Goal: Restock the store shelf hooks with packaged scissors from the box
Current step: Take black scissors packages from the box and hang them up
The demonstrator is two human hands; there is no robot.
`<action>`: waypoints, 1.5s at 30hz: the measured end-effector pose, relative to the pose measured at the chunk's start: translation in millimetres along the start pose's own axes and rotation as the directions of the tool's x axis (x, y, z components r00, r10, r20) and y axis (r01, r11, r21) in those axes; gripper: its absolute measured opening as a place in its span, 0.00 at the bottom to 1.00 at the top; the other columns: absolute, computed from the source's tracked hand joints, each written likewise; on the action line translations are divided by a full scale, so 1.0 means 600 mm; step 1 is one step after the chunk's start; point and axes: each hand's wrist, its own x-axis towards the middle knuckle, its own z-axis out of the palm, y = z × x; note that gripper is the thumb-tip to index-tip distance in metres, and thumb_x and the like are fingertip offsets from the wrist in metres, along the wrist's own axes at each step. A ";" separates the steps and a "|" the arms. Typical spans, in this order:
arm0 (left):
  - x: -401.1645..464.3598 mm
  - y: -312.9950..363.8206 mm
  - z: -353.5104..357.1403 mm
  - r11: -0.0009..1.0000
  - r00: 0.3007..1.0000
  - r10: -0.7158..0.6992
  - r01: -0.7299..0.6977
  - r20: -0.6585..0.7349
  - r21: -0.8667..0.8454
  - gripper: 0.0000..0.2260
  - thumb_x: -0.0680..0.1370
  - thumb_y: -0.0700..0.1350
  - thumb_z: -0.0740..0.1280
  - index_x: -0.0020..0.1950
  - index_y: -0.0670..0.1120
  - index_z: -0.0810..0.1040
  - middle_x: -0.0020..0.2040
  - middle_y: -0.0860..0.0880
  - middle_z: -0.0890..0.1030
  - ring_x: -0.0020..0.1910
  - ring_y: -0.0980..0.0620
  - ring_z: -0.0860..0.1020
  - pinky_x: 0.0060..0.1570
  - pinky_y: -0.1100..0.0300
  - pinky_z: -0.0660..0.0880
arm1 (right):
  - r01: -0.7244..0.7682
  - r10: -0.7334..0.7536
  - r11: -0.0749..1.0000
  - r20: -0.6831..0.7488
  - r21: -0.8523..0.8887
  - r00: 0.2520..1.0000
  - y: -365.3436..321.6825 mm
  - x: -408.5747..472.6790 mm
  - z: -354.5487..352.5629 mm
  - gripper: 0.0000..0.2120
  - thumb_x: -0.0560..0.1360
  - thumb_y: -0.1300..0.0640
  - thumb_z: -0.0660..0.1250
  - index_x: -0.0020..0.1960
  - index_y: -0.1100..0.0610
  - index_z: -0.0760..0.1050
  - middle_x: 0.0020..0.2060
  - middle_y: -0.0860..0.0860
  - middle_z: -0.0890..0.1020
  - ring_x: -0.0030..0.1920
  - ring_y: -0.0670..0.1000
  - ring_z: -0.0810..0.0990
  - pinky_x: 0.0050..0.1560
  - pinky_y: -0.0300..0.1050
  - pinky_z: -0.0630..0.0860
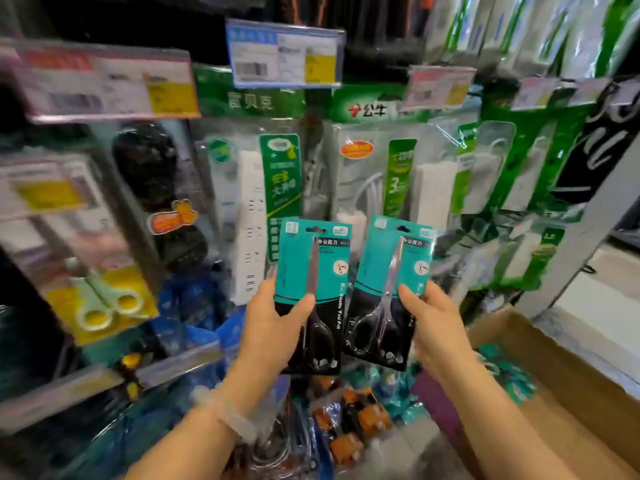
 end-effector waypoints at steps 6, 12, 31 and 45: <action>-0.050 -0.022 -0.216 1.000 0.978 0.024 -0.025 -0.206 -0.004 0.10 0.74 0.37 0.69 0.48 0.51 0.74 0.45 0.58 0.78 0.45 0.60 0.77 0.42 0.74 0.72 | 0.045 -0.031 0.998 0.249 -0.049 0.968 0.008 -0.111 0.210 0.11 0.78 0.65 0.61 0.48 0.52 0.79 0.49 0.47 0.84 0.51 0.50 0.82 0.60 0.52 0.76; -0.120 -0.037 -0.359 0.998 0.936 0.008 0.012 -0.351 0.056 0.08 0.75 0.40 0.69 0.48 0.51 0.73 0.46 0.59 0.77 0.46 0.62 0.75 0.40 0.75 0.70 | 0.107 -0.040 0.987 0.467 -0.119 0.883 0.020 -0.201 0.346 0.10 0.78 0.63 0.61 0.48 0.49 0.77 0.48 0.48 0.84 0.54 0.54 0.81 0.60 0.54 0.75; -0.179 -0.037 -0.521 0.998 0.765 -0.066 0.036 -0.641 -0.059 0.08 0.75 0.39 0.69 0.47 0.53 0.75 0.50 0.53 0.81 0.52 0.52 0.79 0.54 0.51 0.75 | 0.252 -0.224 0.965 0.725 0.071 0.652 -0.031 -0.265 0.586 0.07 0.78 0.63 0.60 0.49 0.53 0.75 0.46 0.47 0.82 0.47 0.44 0.79 0.50 0.38 0.76; -0.185 -0.031 -0.526 0.991 0.735 -0.120 0.049 -0.668 -0.124 0.10 0.74 0.37 0.69 0.45 0.51 0.74 0.48 0.53 0.80 0.50 0.53 0.77 0.48 0.59 0.72 | 0.238 -0.238 0.966 0.699 0.100 0.674 -0.018 -0.273 0.599 0.07 0.79 0.62 0.60 0.49 0.53 0.76 0.45 0.46 0.82 0.46 0.44 0.80 0.47 0.38 0.77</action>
